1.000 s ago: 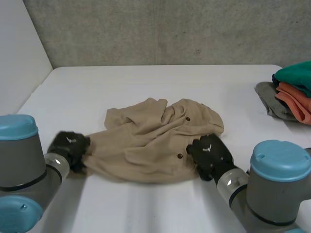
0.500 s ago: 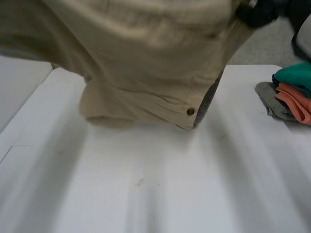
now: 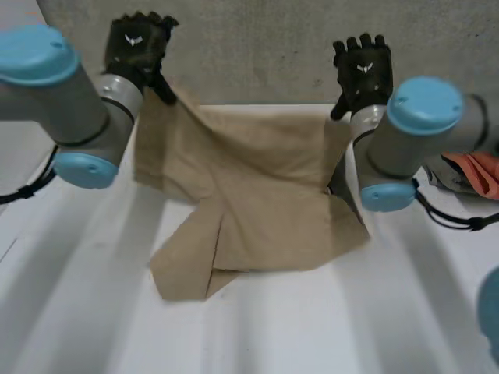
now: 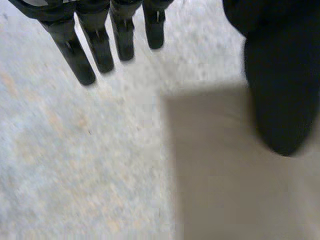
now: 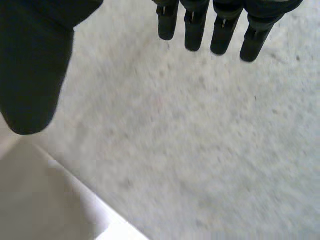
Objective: Fold the laundry.
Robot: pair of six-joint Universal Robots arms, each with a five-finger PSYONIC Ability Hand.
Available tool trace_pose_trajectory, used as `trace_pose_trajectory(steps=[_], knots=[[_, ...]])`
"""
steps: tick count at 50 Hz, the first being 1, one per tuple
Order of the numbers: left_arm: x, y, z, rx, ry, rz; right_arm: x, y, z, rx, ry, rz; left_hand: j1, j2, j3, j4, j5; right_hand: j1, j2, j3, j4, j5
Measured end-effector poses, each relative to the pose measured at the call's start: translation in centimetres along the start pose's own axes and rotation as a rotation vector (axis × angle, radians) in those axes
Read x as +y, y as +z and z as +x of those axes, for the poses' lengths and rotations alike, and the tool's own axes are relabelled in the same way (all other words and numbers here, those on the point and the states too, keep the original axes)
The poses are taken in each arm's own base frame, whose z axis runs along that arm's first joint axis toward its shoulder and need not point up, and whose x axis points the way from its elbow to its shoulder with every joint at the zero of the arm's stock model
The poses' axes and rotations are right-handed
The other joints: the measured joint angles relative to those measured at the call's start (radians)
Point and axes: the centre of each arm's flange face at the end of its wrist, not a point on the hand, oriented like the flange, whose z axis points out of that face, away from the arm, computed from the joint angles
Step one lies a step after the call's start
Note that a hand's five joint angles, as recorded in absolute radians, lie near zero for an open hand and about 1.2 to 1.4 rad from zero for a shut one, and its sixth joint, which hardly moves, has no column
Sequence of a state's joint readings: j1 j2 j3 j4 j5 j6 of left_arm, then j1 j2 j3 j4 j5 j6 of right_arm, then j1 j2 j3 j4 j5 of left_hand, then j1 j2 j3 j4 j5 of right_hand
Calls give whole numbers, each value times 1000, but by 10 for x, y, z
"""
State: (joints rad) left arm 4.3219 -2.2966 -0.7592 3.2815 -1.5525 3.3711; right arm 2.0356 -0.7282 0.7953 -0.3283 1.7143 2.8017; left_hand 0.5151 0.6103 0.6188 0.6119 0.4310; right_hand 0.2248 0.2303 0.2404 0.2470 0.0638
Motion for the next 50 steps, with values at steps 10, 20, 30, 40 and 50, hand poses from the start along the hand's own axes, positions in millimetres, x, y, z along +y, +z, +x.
trace_pose_trajectory(steps=[10,20,30,40,50], knots=[[-2,-17,-15,-136,-29,-153,-11,-18,12,-25,-95,-122,-331,-405,-410,-412,-383,-2,-23,-35,-39,-22],[-28,-146,24,105,-50,-420,-29,-125,26,-504,-249,-371,-31,-154,-165,-154,-146,388,380,359,351,362],[23,-234,52,289,-88,-749,20,-194,26,-764,-295,-566,156,69,67,68,76,485,477,467,461,469],[87,-219,46,197,-79,-872,77,-171,18,-703,-321,-450,-87,-194,-199,-208,-203,199,187,175,155,143],[109,-195,41,150,-25,-836,94,-146,11,-624,-352,-313,-78,-181,-186,-187,-175,218,190,180,185,202]])
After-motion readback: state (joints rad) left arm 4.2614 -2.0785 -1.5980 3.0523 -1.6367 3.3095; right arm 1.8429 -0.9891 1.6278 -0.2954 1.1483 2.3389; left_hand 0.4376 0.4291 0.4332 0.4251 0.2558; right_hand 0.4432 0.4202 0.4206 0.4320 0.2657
